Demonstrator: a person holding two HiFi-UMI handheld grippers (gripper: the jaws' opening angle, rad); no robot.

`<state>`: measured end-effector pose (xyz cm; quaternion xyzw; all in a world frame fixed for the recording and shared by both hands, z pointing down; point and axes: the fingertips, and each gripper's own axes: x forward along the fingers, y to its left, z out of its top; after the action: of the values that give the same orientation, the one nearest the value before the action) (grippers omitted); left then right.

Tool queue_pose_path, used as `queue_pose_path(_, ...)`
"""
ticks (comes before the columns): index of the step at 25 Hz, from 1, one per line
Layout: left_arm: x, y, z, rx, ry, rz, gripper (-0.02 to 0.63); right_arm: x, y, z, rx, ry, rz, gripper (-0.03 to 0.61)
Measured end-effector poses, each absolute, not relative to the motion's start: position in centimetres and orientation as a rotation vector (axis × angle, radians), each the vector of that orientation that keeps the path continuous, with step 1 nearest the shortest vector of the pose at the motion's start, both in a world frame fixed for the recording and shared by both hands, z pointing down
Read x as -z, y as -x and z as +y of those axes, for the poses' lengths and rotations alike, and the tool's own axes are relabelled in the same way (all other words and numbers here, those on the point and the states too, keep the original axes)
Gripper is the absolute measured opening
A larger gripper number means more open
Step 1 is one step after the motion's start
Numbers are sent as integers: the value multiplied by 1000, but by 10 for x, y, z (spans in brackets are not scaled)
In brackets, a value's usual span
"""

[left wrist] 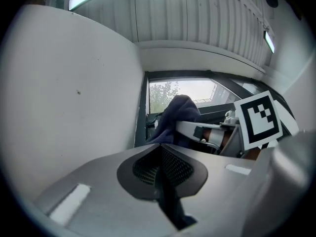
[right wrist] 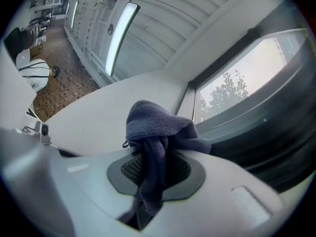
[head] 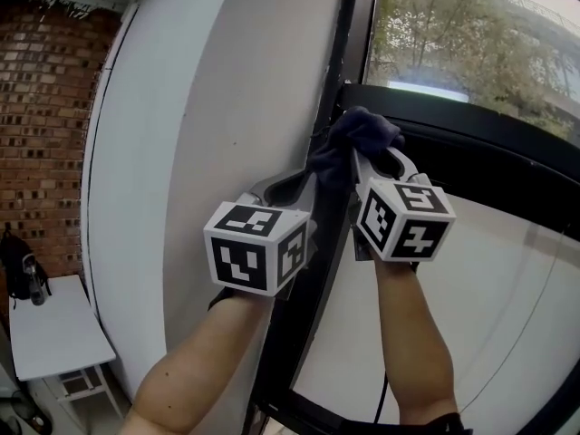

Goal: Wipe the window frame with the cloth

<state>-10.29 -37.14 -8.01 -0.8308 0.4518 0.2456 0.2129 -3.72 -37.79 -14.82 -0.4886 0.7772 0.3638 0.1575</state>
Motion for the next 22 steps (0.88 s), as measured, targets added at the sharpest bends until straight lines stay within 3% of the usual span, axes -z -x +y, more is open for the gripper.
queue_pose_path(22,69,88,-366,-672,2319,1195,-8,164,14,-387,-1032,1494,2117,60)
